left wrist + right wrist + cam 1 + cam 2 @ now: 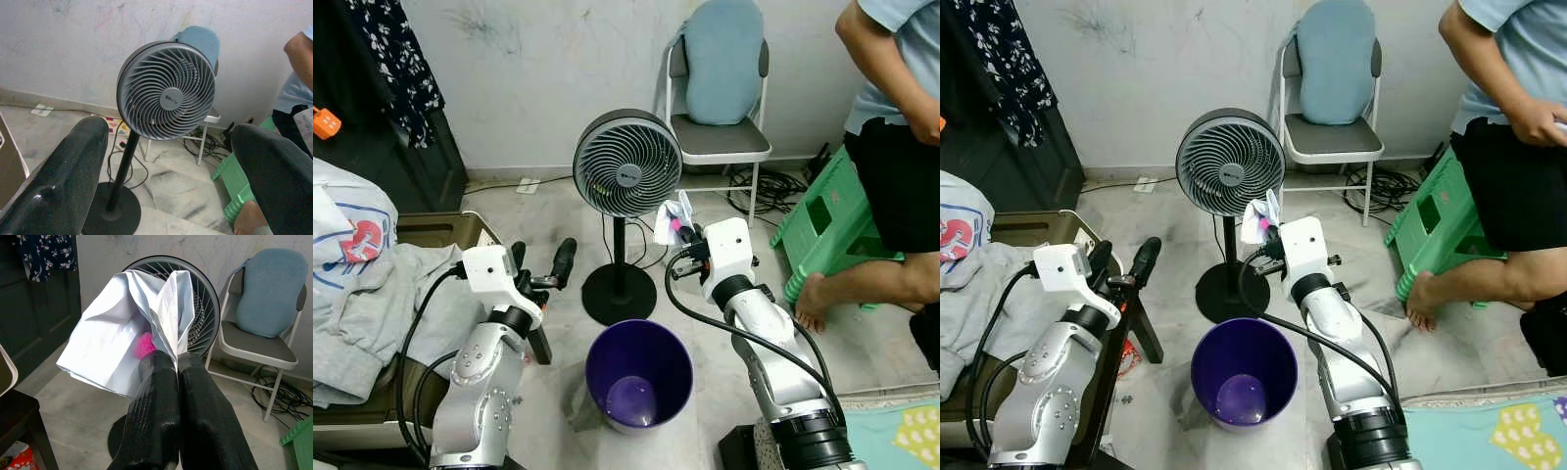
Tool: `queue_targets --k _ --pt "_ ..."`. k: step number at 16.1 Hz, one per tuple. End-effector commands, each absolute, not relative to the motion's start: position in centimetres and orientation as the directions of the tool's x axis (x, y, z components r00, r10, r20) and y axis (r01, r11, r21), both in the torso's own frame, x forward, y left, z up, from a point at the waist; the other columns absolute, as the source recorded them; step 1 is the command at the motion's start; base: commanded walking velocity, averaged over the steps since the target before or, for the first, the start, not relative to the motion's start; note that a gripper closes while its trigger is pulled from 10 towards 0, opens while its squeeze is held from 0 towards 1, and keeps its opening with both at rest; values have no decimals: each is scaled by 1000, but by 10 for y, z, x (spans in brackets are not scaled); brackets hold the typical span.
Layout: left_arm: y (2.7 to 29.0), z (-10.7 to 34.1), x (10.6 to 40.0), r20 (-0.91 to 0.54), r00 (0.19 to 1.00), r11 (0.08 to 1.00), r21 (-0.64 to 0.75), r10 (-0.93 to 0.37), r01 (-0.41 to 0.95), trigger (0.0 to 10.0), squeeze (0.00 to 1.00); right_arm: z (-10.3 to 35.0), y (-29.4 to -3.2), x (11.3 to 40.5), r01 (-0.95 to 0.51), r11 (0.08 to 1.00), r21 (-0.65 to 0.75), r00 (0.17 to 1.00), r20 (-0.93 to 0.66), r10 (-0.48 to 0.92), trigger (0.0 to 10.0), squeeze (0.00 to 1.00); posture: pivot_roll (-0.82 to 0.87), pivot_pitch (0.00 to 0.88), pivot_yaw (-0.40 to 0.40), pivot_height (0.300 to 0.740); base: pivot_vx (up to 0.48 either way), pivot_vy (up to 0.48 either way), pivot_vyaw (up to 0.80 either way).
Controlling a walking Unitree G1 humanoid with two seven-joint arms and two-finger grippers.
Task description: Clean up the room
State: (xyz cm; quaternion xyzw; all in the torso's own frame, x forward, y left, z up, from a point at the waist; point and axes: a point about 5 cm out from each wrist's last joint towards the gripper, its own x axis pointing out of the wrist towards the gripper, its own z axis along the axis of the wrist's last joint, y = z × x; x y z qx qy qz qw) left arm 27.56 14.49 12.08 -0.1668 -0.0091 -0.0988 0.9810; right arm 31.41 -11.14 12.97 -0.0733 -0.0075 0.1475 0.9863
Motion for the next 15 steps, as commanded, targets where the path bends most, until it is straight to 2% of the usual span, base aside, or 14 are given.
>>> queue_targets --k 1,3,6,9,15 --pt "145 120 277 28 984 928 -327 -178 177 10000 0 130 -113 315 -286 947 -143 958 -13 287 10000 0 -191 0 3 740 0 0 -800" --pt "145 119 279 4 988 930 -338 -152 144 10000 0 130 -113 315 -288 947 -140 957 -13 289 10000 0 -191 0 3 740 0 0 -647" --pt "144 118 279 2 987 922 -359 -158 148 10000 0 130 -112 316 -290 947 -135 957 -12 291 10000 0 -190 0 2 740 0 0 0" --pt "143 119 279 4 986 922 -355 -164 155 10000 0 130 -112 316 -290 947 -138 957 -9 292 10000 0 -190 0 2 740 0 405 0" --pt "140 123 279 30 980 919 -344 -196 194 10000 0 130 -112 316 -291 946 -144 956 -9 292 10000 0 -191 0 2 740 0 0 0"
